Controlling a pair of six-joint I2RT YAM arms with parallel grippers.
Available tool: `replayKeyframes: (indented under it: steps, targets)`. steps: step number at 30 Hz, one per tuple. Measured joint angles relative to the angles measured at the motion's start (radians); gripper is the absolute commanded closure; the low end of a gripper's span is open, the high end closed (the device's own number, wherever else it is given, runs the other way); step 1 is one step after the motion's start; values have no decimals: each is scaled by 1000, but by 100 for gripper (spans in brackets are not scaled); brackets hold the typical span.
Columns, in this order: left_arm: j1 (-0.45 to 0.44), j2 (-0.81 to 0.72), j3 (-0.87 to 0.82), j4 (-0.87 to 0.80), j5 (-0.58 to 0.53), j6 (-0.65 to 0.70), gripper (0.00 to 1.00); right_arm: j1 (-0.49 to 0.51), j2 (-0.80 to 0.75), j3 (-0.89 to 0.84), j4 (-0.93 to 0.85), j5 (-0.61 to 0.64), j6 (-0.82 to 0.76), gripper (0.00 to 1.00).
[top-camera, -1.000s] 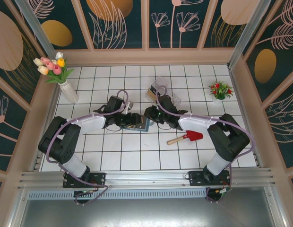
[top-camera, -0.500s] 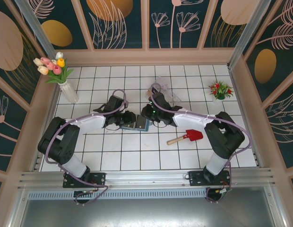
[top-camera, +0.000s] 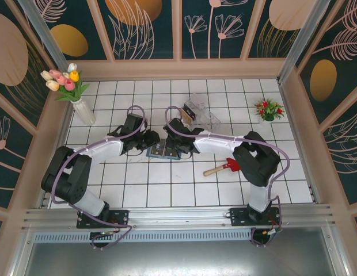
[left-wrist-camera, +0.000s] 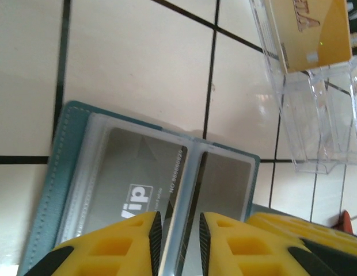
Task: Take the credit cards out of the card holder
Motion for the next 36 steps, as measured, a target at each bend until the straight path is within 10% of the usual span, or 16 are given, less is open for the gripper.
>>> replayKeyframes:
  steps: [36]
  targets:
    - [-45, 209, 68, 23, 169, 84, 79, -99, 13, -128, 146, -148, 34, 80]
